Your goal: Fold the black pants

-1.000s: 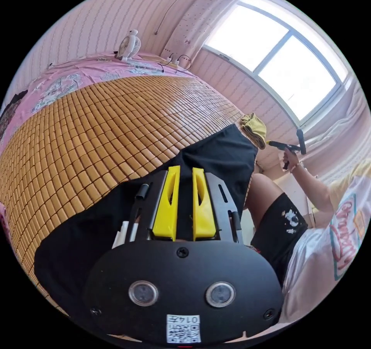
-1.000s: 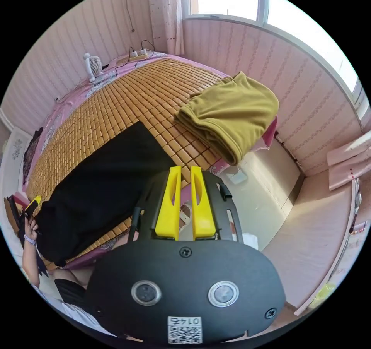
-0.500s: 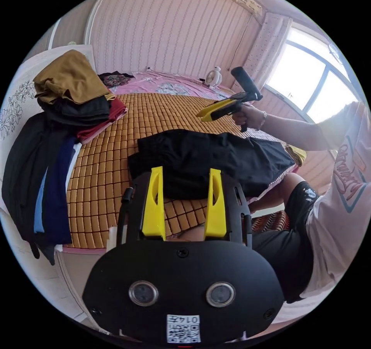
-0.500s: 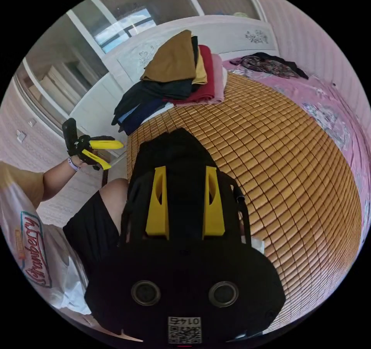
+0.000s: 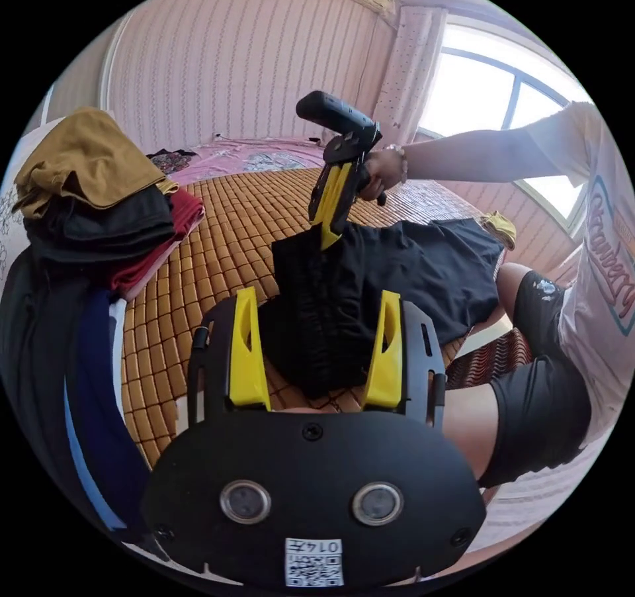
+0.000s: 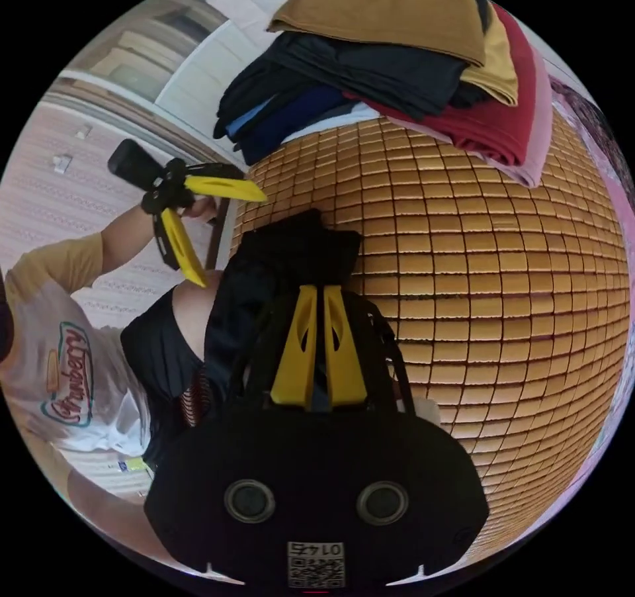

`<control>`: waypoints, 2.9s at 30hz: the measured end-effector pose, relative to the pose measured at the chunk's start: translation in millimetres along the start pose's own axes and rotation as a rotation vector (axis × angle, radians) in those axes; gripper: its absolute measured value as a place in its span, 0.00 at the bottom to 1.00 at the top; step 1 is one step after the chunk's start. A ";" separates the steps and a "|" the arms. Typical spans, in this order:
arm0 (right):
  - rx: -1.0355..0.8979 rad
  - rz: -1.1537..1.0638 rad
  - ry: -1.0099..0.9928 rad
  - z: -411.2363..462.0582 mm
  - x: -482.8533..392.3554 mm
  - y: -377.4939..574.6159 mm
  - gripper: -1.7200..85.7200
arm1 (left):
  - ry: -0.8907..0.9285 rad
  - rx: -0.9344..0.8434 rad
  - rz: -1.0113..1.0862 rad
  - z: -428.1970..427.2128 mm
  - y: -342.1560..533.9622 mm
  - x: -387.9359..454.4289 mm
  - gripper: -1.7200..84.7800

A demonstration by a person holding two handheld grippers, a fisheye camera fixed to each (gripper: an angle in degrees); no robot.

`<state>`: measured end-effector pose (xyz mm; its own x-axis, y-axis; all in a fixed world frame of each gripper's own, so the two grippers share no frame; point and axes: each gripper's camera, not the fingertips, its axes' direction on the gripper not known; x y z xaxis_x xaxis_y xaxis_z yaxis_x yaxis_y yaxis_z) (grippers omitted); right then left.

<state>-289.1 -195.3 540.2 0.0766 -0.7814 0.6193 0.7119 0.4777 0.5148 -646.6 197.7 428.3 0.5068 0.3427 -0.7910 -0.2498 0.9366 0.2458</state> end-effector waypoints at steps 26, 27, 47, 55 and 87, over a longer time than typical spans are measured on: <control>-0.155 -0.076 0.049 181.8 -30.3 -85.1 0.05 | 0.138 -0.202 -0.575 -81.0 56.6 -24.1 0.04; -0.132 -0.069 0.050 181.1 -30.2 -84.4 0.06 | 0.128 -0.234 -0.579 -82.3 56.0 -24.4 0.04; -0.078 -0.064 0.321 221.4 -98.5 -62.6 0.11 | -0.010 -0.389 -0.633 -27.4 56.4 -0.7 0.12; -0.070 0.007 0.214 187.1 -94.2 -67.1 0.04 | -0.083 -0.283 -0.609 -34.7 38.3 -2.2 0.05; 0.214 1.259 0.463 -19.2 -280.7 396.4 0.02 | 0.028 -0.479 -0.151 219.2 -53.5 337.4 0.01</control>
<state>-15.0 205.6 559.1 0.8448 0.1856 0.5019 -0.1325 0.9813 -0.1399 -281.4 279.2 271.1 0.5458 0.1982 -0.8141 -0.5298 0.8344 -0.1520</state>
